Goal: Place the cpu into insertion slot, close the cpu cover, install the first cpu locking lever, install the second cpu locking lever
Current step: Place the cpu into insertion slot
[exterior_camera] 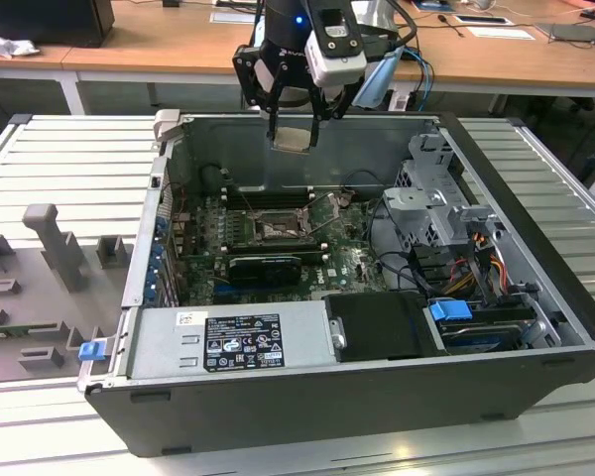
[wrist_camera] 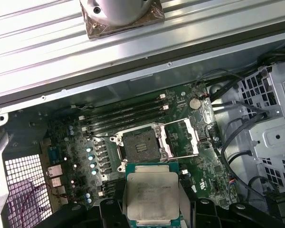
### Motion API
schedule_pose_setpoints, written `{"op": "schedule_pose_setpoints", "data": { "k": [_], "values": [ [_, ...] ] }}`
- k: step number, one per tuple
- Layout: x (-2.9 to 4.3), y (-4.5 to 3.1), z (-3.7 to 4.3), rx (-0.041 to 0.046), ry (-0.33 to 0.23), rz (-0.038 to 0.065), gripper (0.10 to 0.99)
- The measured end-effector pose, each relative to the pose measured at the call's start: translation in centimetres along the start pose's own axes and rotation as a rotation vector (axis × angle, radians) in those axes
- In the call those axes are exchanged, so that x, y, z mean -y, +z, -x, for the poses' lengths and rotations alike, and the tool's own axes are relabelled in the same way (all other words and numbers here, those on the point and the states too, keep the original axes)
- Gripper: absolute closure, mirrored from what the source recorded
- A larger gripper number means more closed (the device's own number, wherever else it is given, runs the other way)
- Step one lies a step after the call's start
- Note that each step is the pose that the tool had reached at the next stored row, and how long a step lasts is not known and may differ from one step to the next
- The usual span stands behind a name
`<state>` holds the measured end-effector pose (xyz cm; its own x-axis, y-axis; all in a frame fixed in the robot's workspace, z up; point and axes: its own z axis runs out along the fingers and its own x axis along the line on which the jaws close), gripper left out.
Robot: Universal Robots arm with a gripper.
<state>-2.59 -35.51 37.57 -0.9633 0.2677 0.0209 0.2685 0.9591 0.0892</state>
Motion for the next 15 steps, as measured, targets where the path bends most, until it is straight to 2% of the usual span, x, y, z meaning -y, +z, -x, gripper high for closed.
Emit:
{"op": "schedule_pose_setpoints", "data": {
  "k": [15],
  "values": [
    [0.0, 0.0, 0.0, 0.0041, 0.046, 0.001, 0.557]
  ]
}}
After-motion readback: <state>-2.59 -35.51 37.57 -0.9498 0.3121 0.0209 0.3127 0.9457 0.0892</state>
